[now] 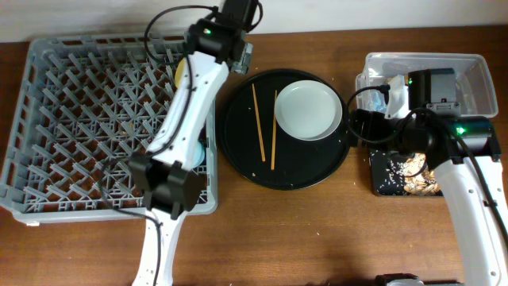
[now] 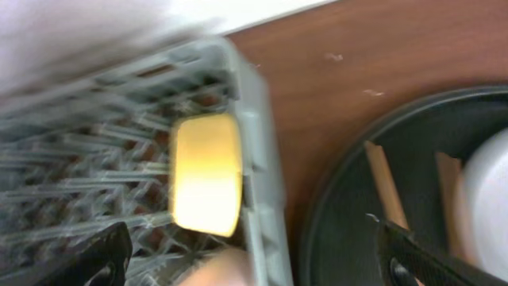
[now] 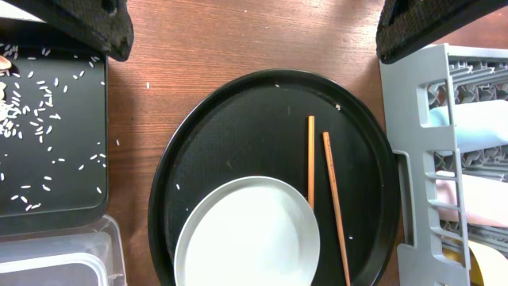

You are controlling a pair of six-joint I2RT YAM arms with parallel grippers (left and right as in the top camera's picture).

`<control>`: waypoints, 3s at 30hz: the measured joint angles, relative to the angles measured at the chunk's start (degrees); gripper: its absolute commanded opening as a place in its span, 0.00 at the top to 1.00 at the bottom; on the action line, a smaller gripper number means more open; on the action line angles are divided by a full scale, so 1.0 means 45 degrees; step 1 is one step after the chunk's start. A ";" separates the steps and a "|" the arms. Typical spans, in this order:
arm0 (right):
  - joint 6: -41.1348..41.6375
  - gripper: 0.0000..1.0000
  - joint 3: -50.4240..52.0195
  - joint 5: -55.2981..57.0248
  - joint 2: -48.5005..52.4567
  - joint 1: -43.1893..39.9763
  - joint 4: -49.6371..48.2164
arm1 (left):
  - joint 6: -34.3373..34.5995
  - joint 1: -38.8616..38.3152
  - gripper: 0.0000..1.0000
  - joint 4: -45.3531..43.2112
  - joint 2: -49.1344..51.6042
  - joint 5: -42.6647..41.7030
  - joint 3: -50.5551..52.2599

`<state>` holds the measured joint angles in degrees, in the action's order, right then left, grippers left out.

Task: Sort waste into correct bins and load items into the dishwasher rack
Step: 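Move the left gripper to the chopsticks and pinch one chopstick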

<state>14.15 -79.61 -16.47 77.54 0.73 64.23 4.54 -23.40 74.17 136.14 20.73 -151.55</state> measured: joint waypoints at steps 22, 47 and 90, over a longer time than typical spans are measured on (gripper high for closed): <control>0.0000 0.02 0.0000 0.0000 0.0010 0.0005 0.0010 | 0.2812 -0.0918 0.43 0.0131 -0.1200 -0.5323 0.4235; -0.0005 0.01 0.0000 0.0000 0.0010 0.0005 0.0010 | 0.3492 -0.2123 0.71 -0.6207 -0.1195 -0.2161 0.9753; 0.0000 0.02 0.0000 0.0000 0.0010 0.0005 0.0010 | 0.6237 -0.1700 0.95 -0.6611 -0.0393 -0.2803 1.0049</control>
<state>14.15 -79.61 -16.47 77.58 0.75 64.27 32.60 -31.05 44.42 134.37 8.12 -106.32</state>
